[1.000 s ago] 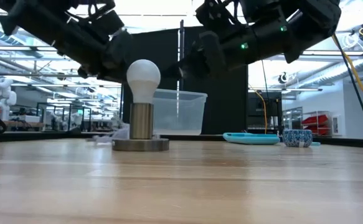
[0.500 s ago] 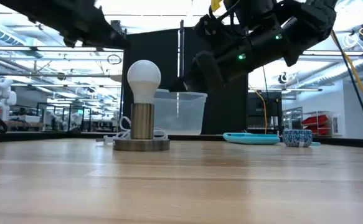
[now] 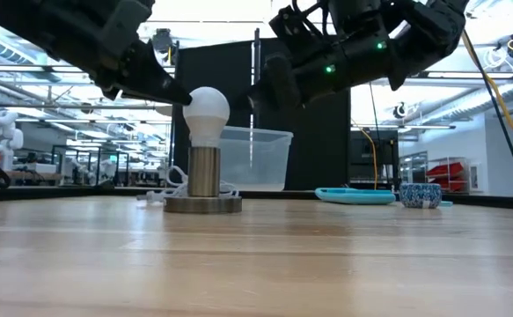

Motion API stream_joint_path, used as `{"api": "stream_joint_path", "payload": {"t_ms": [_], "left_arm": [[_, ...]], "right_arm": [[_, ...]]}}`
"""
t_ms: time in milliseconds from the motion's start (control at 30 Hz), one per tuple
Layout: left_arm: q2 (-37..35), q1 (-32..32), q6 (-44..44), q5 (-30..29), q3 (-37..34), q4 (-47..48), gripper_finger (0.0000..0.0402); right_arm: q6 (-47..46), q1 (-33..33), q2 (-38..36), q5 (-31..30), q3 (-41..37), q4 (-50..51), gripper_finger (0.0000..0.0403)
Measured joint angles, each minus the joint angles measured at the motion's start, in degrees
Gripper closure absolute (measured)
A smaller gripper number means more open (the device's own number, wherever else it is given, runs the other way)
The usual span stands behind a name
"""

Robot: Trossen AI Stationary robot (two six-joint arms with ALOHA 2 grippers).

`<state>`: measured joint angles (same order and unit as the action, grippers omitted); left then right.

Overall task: Screw lightbulb
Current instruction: Insert the white lightbulb into the desk lamp, then remove the white lightbulb from the desk lamp

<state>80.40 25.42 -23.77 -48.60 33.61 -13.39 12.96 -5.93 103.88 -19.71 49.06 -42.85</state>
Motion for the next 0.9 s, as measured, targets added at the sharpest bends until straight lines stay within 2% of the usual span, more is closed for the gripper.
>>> {"api": "stream_joint_path", "payload": {"t_ms": [333, 533, 900], "left_arm": [[-0.1, -2.7, -3.0, 0.1, 0.1, 2.7, 0.0401], [0.1, -4.5, -3.3, -0.8, -0.1, 5.3, 0.0401], [1.7, -5.8, -7.7, 0.1, 0.0, 10.0, 0.0401]], "right_arm": [[0.8, -0.4, -0.2, 0.4, 0.5, 2.2, 0.0403], [1.2, -1.9, 0.0, 3.5, 0.5, 4.2, 0.0403], [-0.9, -2.8, 0.0, 2.2, 0.5, 9.8, 0.0403]]}}
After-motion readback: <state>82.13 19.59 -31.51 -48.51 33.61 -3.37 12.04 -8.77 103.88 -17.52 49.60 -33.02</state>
